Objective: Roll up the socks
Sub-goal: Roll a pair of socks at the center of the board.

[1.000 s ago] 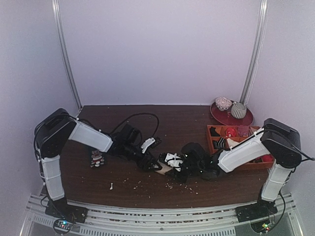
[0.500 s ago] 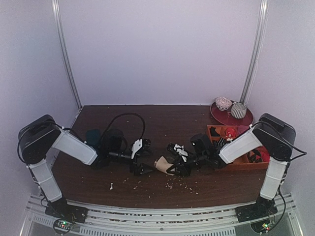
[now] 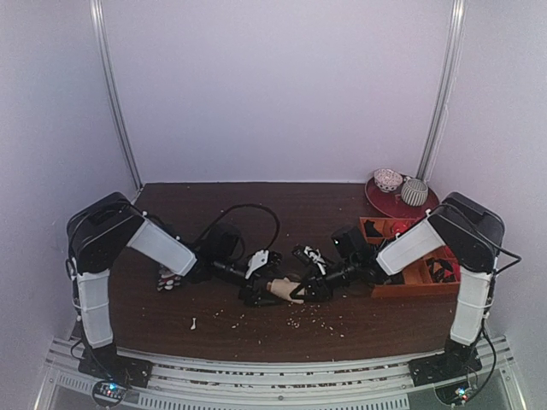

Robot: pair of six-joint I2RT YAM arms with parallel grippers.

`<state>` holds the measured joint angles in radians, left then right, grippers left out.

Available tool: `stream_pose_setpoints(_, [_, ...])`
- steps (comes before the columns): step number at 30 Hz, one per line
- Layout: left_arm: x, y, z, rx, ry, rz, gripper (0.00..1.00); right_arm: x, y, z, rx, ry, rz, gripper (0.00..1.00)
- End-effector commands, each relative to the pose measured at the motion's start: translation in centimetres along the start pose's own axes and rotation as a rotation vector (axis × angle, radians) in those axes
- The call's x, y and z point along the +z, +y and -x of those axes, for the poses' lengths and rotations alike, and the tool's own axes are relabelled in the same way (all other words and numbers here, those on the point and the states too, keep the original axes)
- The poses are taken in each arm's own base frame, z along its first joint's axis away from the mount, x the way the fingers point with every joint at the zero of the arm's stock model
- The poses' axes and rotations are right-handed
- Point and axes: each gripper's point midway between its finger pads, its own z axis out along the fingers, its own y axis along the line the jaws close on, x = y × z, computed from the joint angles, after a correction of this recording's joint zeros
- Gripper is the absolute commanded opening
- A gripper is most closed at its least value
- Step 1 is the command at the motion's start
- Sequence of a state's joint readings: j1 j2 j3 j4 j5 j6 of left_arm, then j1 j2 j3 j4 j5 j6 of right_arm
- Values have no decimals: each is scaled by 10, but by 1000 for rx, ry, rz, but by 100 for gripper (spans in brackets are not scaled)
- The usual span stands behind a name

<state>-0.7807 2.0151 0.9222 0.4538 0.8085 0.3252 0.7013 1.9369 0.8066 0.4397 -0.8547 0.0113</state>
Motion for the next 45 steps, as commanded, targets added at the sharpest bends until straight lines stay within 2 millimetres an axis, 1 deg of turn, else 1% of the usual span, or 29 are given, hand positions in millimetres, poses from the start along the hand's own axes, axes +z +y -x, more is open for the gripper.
stream_pose_setpoints(1, [3,-7,-22,-30,74,-11,77,-2,-1,-131,357,369,-25,25])
stream_pose_setpoints(4, [9,-5,-32,-44,116,-7,73,-2,-1,-131,377,365,-10,25])
stream_pose_setpoints(5, [11,-6,-35,-45,132,-11,70,-2,-2,-131,384,366,-8,25])
stream_pose_setpoints(6, [13,-6,-36,-45,142,-16,65,-2,-2,-131,389,366,-8,25])
stream_pose_setpoints(9, [18,-7,-43,-71,187,-28,45,-3,-3,-130,398,366,-8,25])
stream_pose_setpoints(11, [21,-5,-50,-109,223,-26,21,-3,-3,-129,405,365,-6,25])
stream_pose_setpoints(13, [21,-5,-56,-155,255,-22,3,-4,-3,-128,410,367,-7,26])
stream_pose_setpoints(14, [21,-2,-60,-184,275,-6,0,-4,-4,-128,411,370,-14,26])
stream_pose_setpoints(16, [21,0,-69,-256,321,11,0,-6,-7,-123,404,367,-31,26])
stream_pose_setpoints(18, [21,-1,-80,-351,390,2,0,-9,-9,-112,378,348,-56,30])
stream_pose_setpoints(20, [20,-5,-89,-436,438,-8,0,-16,-11,-94,335,312,-90,36])
stream_pose_setpoints(22, [18,-10,-95,-520,468,-16,0,-25,-12,-70,270,262,-135,39])
stream_pose_setpoints(24, [15,-14,-95,-599,469,-44,0,-39,-12,-41,177,194,-200,42])
stream_pose_setpoints(26, [12,-16,-95,-661,469,-67,0,-56,-12,-15,64,109,-288,46])
stream_pose_setpoints(27, [11,-16,-97,-682,479,-64,0,-64,-11,-5,4,69,-325,48])
stream_pose_setpoints(29, [9,-18,-103,-724,507,-73,0,-75,-3,7,-120,11,-374,51])
stream_pose_setpoints(31, [8,-21,-111,-758,538,-84,0,-80,6,19,-215,-42,-405,55])
stream_pose_setpoints(34, [9,-23,-114,-787,542,-97,0,-77,10,22,-267,-66,-425,56])
stream_pose_setpoints(39, [11,-24,-115,-805,543,-110,0,-61,9,27,-281,-80,-410,57])
stream_pose_setpoints(45, [11,-24,-113,-796,547,-118,0,-40,-7,24,-233,-49,-398,57])
